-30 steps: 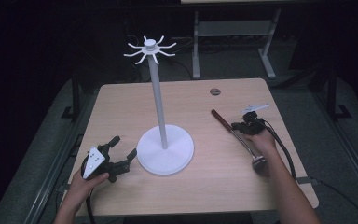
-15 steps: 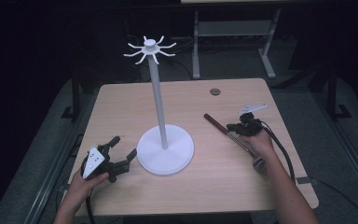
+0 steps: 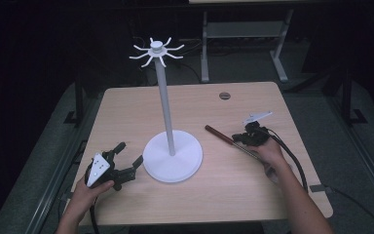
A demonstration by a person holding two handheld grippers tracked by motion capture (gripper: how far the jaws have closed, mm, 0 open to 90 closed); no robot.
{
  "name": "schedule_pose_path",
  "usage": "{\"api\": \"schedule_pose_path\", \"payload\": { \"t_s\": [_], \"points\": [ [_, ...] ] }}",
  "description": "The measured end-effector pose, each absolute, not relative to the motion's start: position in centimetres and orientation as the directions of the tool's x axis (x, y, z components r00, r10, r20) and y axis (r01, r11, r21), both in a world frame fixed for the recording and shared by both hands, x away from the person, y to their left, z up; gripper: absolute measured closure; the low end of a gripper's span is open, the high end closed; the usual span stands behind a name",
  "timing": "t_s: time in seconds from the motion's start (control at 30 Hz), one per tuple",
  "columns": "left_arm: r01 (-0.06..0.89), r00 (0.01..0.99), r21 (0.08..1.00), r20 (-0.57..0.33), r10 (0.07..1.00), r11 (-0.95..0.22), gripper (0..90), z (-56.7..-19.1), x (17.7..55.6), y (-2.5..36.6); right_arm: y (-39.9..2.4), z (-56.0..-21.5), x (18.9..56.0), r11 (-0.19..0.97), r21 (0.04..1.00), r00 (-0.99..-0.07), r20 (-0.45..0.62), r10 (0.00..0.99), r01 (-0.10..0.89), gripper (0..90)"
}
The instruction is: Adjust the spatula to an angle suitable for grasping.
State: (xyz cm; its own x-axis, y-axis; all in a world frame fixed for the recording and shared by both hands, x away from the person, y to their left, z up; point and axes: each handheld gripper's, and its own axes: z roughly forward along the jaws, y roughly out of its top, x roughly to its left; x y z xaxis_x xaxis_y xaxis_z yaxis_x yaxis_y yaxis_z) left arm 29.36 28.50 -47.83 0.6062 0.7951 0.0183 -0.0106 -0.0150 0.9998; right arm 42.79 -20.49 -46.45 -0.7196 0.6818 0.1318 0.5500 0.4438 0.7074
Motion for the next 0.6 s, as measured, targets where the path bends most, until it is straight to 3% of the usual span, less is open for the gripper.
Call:
{"api": "schedule_pose_path", "payload": {
  "t_s": [0.3,0.6],
  "points": [
    [-0.010,0.605,1.000,0.019,0.796,-0.015,13.3,-47.8,29.4,28.5,-20.4,-45.9,42.2,0.467,0.714,-0.739,0.104,0.666,0.522,89.7],
    [-0.011,0.604,1.000,0.018,0.796,-0.014,13.3,-47.8,29.3,28.5,-24.1,-45.0,40.1,0.424,0.723,-0.692,0.104,0.714,0.546,89.7]
  ]
}}
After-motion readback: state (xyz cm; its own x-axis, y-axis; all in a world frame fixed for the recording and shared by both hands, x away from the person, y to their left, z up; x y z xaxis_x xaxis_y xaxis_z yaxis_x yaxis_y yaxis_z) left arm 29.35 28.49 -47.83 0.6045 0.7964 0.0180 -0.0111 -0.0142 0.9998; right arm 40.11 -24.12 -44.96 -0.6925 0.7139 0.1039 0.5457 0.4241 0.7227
